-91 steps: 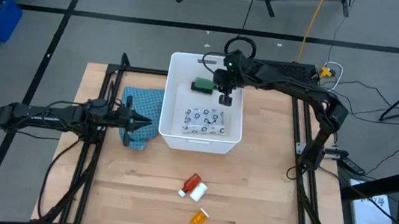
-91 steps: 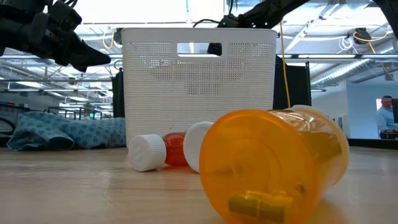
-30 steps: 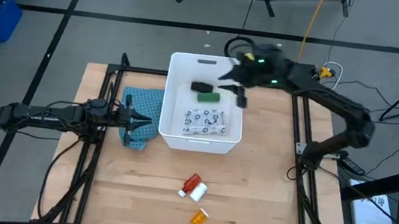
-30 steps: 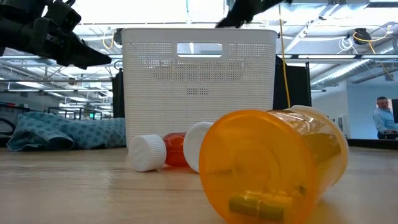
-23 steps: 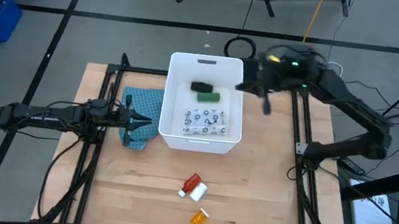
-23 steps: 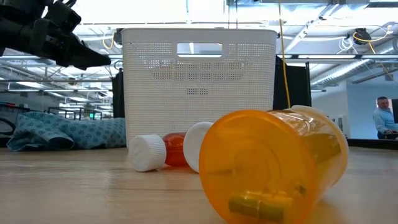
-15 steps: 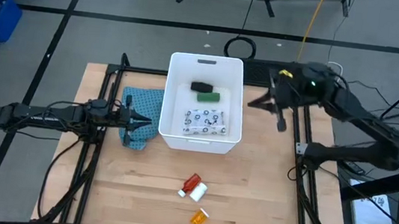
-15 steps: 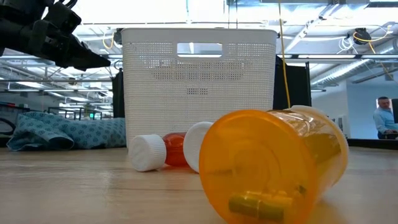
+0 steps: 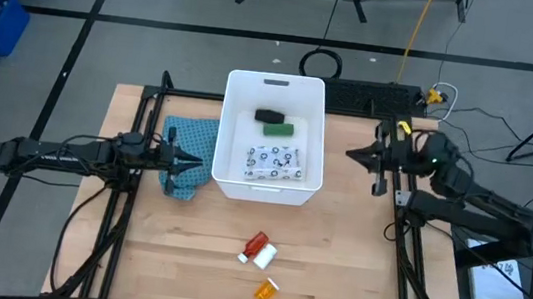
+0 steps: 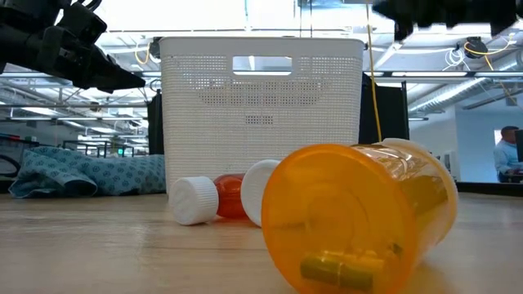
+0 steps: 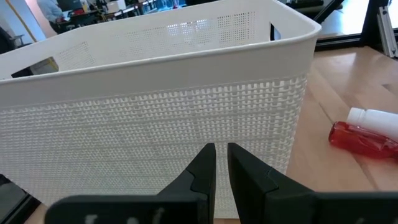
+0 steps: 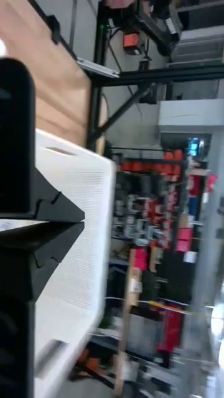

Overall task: Pick & place medical supplies in basket/bin
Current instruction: Put the red pill bottle into the white container

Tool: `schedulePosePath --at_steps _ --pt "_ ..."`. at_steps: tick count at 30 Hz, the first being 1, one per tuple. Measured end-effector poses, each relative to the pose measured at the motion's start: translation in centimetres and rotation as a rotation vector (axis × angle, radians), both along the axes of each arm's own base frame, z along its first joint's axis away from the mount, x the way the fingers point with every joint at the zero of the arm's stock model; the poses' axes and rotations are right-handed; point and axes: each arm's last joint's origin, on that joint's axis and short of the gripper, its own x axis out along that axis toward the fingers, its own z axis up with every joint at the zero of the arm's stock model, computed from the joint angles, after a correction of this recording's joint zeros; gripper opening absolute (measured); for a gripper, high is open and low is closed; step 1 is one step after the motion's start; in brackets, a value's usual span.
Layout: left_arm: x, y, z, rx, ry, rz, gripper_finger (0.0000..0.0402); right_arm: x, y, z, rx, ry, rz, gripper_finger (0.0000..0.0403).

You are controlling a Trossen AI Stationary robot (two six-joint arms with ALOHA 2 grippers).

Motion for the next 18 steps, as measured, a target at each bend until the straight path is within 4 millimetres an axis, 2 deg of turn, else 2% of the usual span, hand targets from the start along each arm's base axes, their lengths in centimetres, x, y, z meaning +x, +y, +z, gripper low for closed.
schedulePosePath --at_steps 5,11,18 --pt "0.0 0.0 0.0 0.0 0.0 0.0 0.0047 0.1 -0.1 -3.9 0.043 0.034 0.001 0.0001" --pt "0.0 0.0 0.0 0.021 0.003 -0.004 0.0047 0.3 -0.2 -6.6 0.086 -0.032 0.007 0.0" --pt "0.0 0.0 0.0 0.023 0.004 0.005 0.0047 0.1 0.2 -9.7 0.131 -0.019 0.067 0.0"
